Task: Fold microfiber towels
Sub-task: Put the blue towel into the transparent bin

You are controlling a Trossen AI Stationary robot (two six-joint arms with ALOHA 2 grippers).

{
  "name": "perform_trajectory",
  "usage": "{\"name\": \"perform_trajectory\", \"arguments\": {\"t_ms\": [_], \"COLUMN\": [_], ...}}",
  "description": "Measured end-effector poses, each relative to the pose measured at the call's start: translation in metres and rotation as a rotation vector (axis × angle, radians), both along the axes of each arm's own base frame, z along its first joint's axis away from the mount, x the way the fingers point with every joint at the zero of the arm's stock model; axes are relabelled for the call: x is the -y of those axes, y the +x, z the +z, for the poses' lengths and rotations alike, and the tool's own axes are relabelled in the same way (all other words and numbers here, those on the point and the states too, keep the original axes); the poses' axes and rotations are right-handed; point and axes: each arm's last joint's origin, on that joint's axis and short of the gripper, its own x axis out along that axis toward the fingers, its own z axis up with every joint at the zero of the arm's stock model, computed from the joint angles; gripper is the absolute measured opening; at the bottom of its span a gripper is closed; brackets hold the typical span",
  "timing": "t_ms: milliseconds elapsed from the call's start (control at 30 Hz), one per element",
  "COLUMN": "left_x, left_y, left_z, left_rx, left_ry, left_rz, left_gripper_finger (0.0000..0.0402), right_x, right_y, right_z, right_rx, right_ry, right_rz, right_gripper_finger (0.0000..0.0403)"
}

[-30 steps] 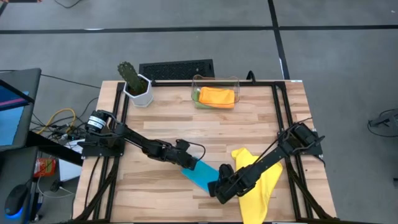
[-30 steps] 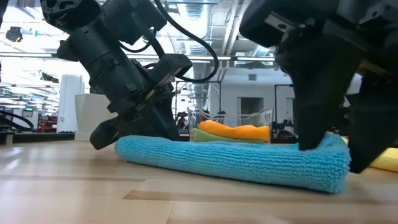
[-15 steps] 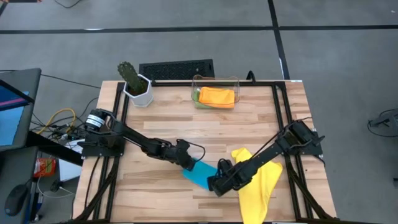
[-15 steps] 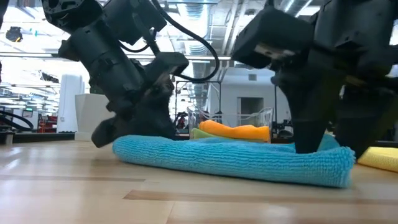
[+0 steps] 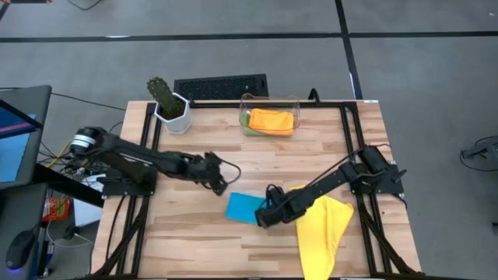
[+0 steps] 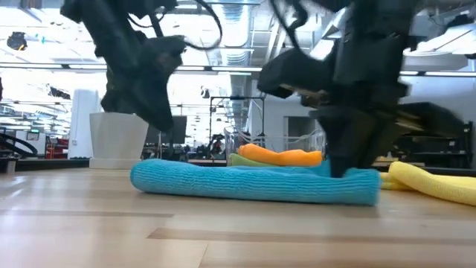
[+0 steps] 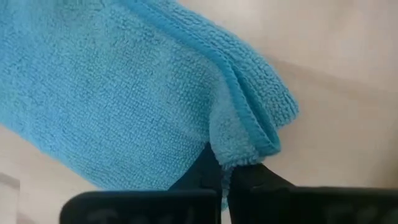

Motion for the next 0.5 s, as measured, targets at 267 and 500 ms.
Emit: {"name": "perform_trajectory", "arguments": {"t_ms": [267,500], "left_x": [-0.012,-0.017], "left_y": [-0.056,-0.097], "left_z": [0.052,0.082], "left_rx": [0.033,0.139], "left_ry": [0.074,0.098], "left_rz": [0.025,0.077], "left_gripper_finger": [0.0076,0.0076], "right_x": [0.039,0.083], "right_y": [0.026,0.048], "right_z": [0.019,0.044], "right_rx": [0.019,0.042], "right_ry": [-0.050,-0.089], "right_rz": [0.119,0.183], "right_gripper_finger": [0.0013,0.0013]}}
